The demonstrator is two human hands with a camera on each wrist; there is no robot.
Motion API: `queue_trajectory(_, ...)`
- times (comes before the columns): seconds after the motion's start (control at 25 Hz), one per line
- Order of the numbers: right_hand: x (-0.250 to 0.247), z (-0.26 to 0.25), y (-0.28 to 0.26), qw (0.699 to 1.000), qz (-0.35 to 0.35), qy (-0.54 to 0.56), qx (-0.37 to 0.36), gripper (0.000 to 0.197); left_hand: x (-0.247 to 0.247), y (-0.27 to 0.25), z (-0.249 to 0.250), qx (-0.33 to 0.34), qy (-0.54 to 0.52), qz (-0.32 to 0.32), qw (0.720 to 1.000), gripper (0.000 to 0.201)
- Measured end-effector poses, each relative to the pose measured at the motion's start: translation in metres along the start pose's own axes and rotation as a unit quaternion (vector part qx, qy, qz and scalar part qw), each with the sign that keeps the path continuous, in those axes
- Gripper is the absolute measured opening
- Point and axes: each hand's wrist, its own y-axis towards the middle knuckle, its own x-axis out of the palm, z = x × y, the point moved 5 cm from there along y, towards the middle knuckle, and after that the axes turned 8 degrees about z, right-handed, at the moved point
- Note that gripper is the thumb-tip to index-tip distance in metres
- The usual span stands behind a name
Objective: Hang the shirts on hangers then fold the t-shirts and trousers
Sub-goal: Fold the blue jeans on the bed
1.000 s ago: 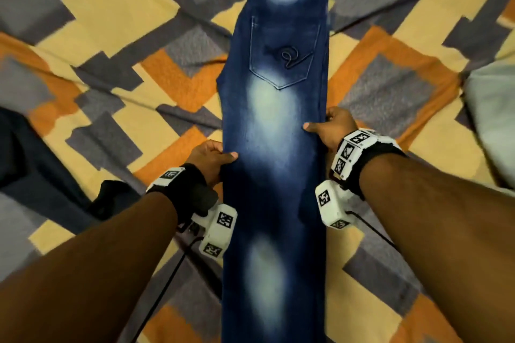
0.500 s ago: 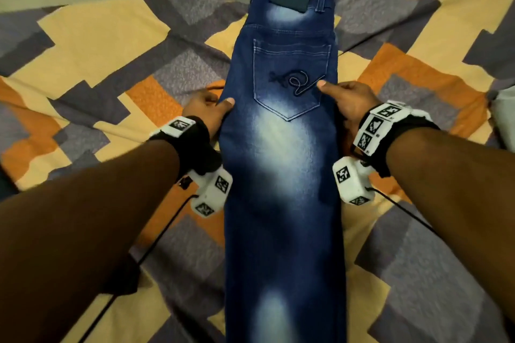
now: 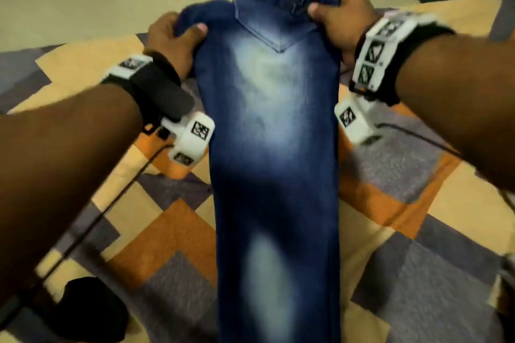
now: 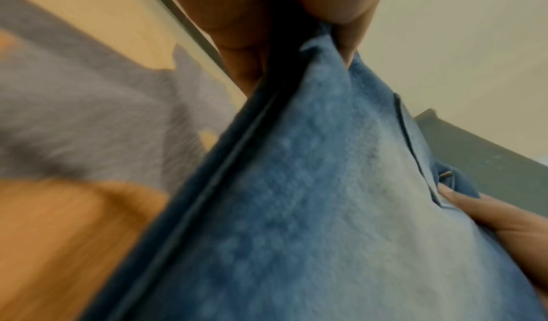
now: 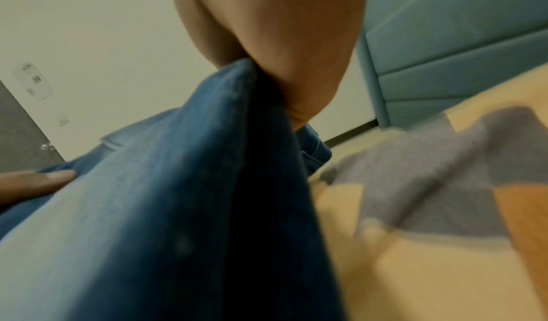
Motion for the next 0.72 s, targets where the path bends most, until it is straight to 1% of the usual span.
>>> queue_trajectory(0.04, -0.001, -0.017, 0.020, 1.000, 0.000, -0.009, -0.004, 0.052, -0.003, 0.017, 0.012, 0.009, 0.006, 0.008, 1.000, 0.026)
queue_trajectory(0.08, -0.001, -0.022, 0.035, 0.999, -0.007, -0.038, 0.016, 0.070, -0.002, 0.026, 0.014, -0.017, 0.006, 0.013, 1.000, 0.033)
queue_trajectory(0.12, 0.000, -0.028, 0.036, 0.996, -0.019, -0.082, 0.043, 0.091, 0.001, 0.023, 0.009, -0.060, 0.019, 0.012, 0.998, 0.041)
queue_trajectory(0.16, 0.001, -0.018, 0.028, 0.984, -0.037, -0.149, 0.085, 0.109, 0.003, 0.008, -0.004, -0.116, 0.028, 0.000, 0.993, 0.051)
queue_trajectory(0.2, 0.005, -0.004, 0.010, 0.972, -0.063, -0.191, 0.118, 0.112, 0.007, -0.013, -0.030, -0.175, 0.023, -0.032, 0.984, 0.060)
queue_trajectory(0.24, 0.009, 0.017, -0.019, 0.967, -0.086, -0.194, 0.143, 0.097, 0.009, -0.045, -0.055, -0.223, 0.017, -0.060, 0.973, 0.063)
queue_trajectory(0.28, 0.010, 0.045, -0.053, 0.964, -0.092, -0.193, 0.158, 0.073, 0.010, -0.081, -0.085, -0.257, 0.024, -0.077, 0.963, 0.065)
queue_trajectory(0.32, 0.008, 0.076, -0.092, 0.961, -0.085, -0.196, 0.178, 0.057, 0.008, -0.122, -0.114, -0.278, 0.053, -0.087, 0.955, 0.068)
queue_trajectory(0.36, 0.003, 0.100, -0.136, 0.956, -0.064, -0.206, 0.197, 0.052, 0.005, -0.158, -0.129, -0.274, 0.078, -0.090, 0.954, 0.069)
queue_trajectory(0.4, -0.003, 0.120, -0.181, 0.954, -0.047, -0.205, 0.214, 0.049, 0.003, -0.190, -0.139, -0.271, 0.105, -0.098, 0.952, 0.065)
queue_trajectory(0.44, -0.008, 0.135, -0.224, 0.954, -0.037, -0.194, 0.224, 0.046, 0.001, -0.220, -0.145, -0.246, 0.125, -0.110, 0.955, 0.060)
queue_trajectory(0.52, -0.019, 0.149, -0.297, 0.952, -0.033, -0.136, 0.271, 0.039, -0.002, -0.268, -0.148, -0.215, 0.146, -0.150, 0.954, 0.063)
queue_trajectory(0.56, -0.026, 0.152, -0.326, 0.948, -0.030, -0.118, 0.294, 0.036, -0.008, -0.286, -0.149, -0.227, 0.147, -0.152, 0.951, 0.064)
queue_trajectory(0.6, -0.033, 0.149, -0.352, 0.946, -0.024, -0.114, 0.302, 0.033, -0.014, -0.303, -0.153, -0.237, 0.146, -0.144, 0.950, 0.062)
queue_trajectory(0.72, -0.057, 0.146, -0.414, 0.940, 0.026, -0.166, 0.298, 0.030, -0.034, -0.362, -0.161, -0.303, 0.127, -0.135, 0.935, 0.045)
